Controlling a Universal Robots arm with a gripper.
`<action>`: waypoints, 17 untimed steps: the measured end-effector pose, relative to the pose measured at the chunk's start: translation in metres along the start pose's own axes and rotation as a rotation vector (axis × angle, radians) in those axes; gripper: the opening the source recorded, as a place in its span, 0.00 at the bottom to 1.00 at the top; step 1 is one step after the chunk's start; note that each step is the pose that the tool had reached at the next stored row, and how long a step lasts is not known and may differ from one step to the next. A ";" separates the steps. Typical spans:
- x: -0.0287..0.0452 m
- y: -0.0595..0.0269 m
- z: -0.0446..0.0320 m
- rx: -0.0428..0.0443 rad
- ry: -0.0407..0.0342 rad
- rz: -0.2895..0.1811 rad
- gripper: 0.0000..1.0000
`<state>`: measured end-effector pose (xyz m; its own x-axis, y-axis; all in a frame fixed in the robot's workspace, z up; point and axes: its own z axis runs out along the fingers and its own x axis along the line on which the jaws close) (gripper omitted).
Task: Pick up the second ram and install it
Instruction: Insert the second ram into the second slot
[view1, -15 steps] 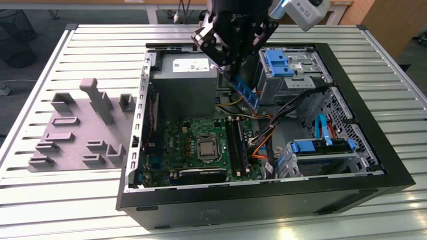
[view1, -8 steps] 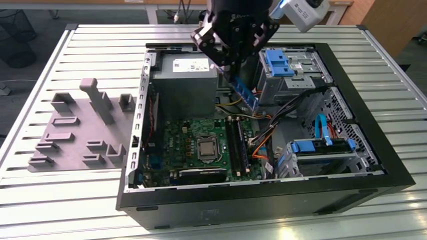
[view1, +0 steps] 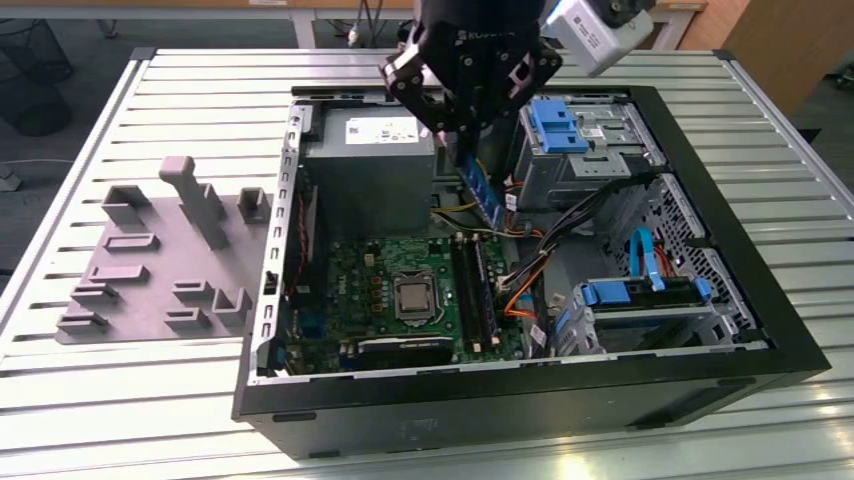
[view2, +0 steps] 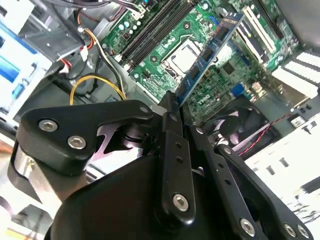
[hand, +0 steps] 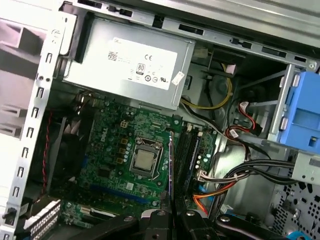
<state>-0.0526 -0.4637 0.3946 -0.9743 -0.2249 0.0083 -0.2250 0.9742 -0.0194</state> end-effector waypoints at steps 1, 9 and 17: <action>0.0000 0.0000 0.0003 0.0000 0.0004 0.018 0.14; 0.0000 0.0000 0.0028 0.0006 0.0036 0.163 0.14; 0.0000 0.0000 0.0044 0.0010 0.0058 0.261 0.14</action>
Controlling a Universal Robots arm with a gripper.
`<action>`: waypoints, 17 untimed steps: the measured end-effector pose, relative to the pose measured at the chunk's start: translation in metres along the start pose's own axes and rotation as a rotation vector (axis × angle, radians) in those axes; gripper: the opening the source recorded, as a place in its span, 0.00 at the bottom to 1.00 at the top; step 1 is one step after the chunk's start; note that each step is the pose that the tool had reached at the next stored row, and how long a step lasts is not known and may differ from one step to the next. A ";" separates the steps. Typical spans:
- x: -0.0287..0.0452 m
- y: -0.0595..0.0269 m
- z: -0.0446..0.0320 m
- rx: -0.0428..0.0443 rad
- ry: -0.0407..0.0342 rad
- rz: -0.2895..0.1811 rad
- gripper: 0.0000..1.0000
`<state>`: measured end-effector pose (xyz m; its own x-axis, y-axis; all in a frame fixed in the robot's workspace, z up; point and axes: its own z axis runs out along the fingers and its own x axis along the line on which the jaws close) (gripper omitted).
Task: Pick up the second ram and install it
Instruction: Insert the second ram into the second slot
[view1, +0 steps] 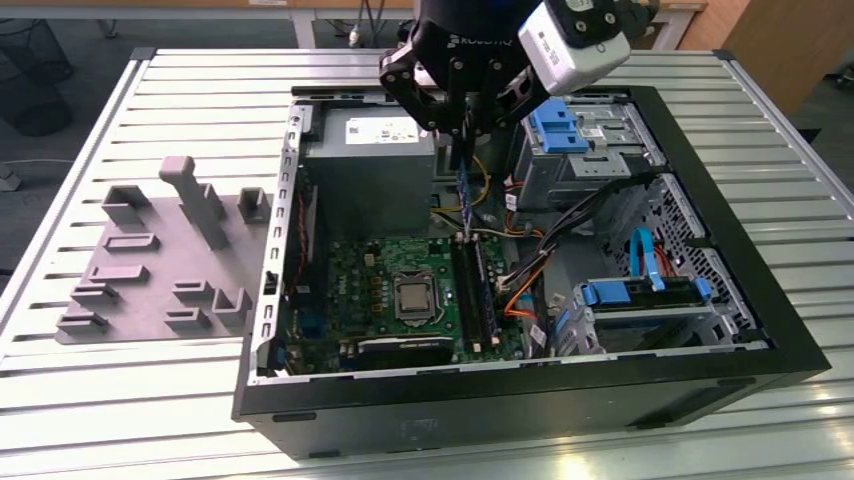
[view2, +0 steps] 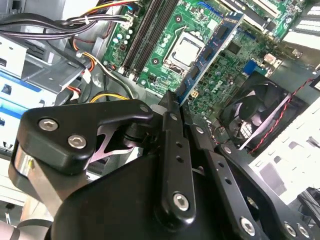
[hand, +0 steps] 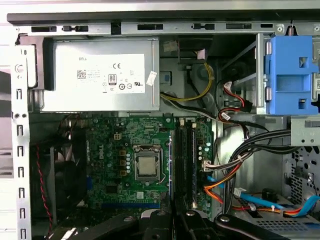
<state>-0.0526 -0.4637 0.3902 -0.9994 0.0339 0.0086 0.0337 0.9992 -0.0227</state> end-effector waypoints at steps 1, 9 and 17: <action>0.0000 0.0000 0.0000 -0.0001 0.0000 0.000 0.14; 0.0000 0.0001 0.0014 -0.0001 -0.0001 0.000 0.14; -0.0007 0.0003 0.0111 0.0001 -0.0001 0.000 0.14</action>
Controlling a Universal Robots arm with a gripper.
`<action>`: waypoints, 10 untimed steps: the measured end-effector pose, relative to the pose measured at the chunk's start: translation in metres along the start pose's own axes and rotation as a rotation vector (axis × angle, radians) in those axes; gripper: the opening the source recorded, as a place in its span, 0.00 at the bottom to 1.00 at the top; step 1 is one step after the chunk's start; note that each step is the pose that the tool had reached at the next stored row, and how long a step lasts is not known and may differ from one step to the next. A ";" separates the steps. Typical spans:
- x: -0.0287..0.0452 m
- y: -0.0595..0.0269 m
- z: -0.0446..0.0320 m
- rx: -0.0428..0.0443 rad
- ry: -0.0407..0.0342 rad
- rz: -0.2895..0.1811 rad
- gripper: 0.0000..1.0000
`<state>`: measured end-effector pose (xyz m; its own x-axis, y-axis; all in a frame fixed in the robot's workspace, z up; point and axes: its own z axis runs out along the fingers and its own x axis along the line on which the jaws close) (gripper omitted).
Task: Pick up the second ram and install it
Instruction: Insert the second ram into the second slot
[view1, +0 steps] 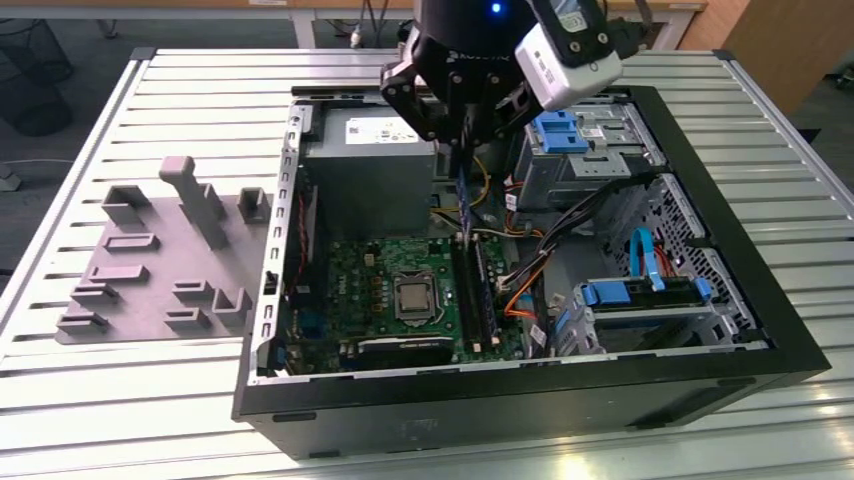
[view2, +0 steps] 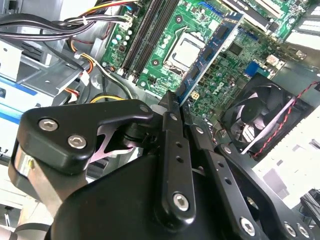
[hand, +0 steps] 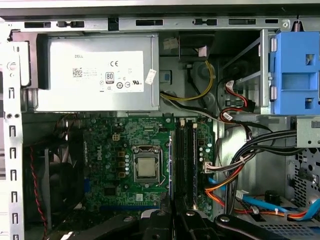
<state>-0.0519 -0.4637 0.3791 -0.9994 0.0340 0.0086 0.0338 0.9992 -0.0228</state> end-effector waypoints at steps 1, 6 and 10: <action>-0.0004 0.0001 0.0018 -0.0001 0.0000 0.000 0.14; -0.0005 0.0001 0.0041 0.0002 0.0001 0.000 0.14; -0.0005 0.0001 0.0043 0.0000 0.0000 0.000 0.14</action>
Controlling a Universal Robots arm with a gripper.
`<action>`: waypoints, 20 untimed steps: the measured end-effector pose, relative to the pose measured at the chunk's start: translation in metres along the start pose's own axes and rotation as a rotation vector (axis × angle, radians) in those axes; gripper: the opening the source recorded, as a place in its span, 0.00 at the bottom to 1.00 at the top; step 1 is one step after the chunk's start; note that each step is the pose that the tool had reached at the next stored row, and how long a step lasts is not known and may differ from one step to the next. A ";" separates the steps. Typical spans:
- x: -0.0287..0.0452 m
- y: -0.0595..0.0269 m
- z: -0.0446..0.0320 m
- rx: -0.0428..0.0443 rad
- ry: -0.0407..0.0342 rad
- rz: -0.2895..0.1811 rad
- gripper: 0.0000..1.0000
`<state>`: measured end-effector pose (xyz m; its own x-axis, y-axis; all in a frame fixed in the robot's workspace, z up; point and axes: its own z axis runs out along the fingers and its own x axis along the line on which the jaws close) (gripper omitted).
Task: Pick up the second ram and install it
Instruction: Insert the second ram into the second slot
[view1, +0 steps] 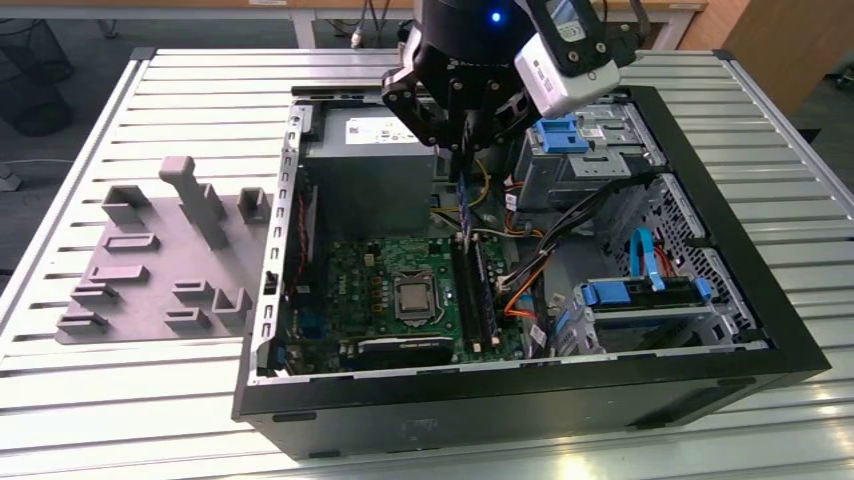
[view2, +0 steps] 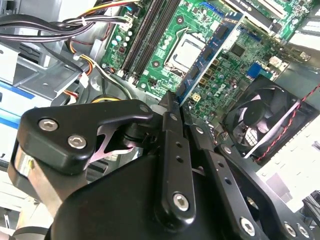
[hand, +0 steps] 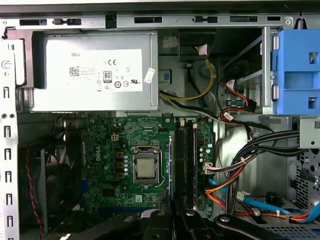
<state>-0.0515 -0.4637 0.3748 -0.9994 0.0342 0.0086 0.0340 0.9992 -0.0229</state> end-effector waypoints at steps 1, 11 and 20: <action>0.0000 0.0000 0.0002 -0.0001 0.0000 -0.001 0.14; -0.0046 0.0002 0.0077 0.0006 -0.0011 -0.053 0.14; -0.0047 0.0002 0.0079 0.0010 -0.0012 -0.053 0.14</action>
<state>-0.0469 -0.4638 0.3668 -0.9998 -0.0193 0.0086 -0.0194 0.9995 -0.0234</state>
